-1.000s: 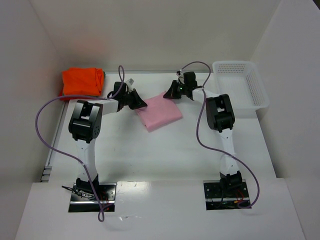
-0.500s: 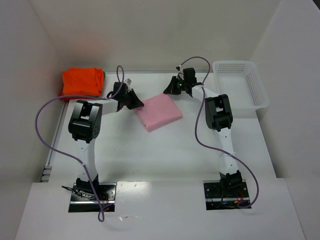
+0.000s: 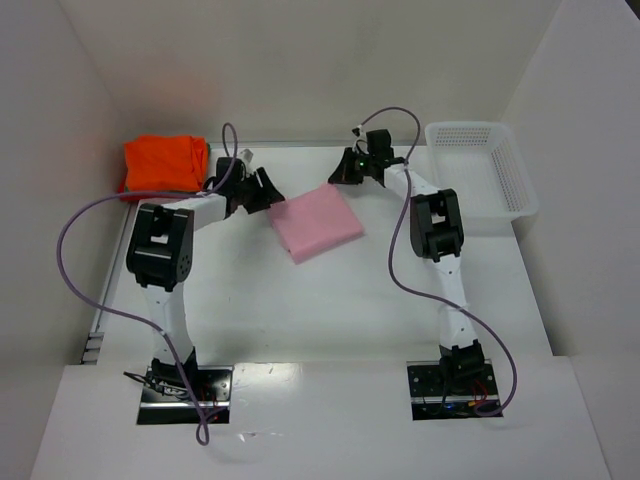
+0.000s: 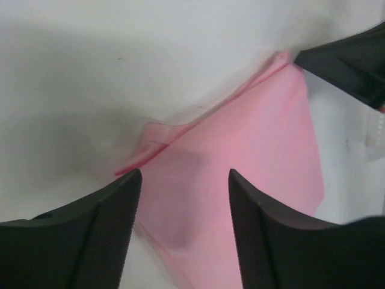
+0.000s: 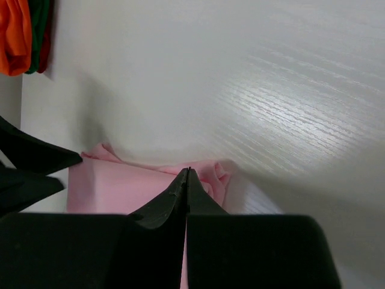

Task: Fold and stack the t-shirts
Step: Fold the long partially folded tshirt into a neat square

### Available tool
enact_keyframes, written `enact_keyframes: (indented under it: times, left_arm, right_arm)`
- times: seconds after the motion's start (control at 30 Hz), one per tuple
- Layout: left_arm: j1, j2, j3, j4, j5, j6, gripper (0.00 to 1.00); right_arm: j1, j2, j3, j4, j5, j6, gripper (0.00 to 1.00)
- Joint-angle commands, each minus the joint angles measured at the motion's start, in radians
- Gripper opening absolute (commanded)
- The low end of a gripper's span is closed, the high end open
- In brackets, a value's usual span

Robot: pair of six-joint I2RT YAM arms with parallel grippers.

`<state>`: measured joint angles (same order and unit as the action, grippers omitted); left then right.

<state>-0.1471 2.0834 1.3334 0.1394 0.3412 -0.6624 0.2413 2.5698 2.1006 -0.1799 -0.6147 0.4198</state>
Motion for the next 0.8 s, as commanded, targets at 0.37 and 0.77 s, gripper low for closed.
enact_keyframes:
  times: [0.37, 0.77]
  left_arm:
    - [0.007, -0.480, -0.298, -0.083, -0.036, -0.043, 1.00]
    - [-0.051, -0.611, -0.507, -0.055, -0.172, -0.239, 1.00]
  right_arm:
    - [0.003, -0.497, -0.332, -0.058, 0.119, -0.075, 0.33]
    - [0.108, -0.712, -0.599, -0.093, 0.408, -0.158, 0.97]
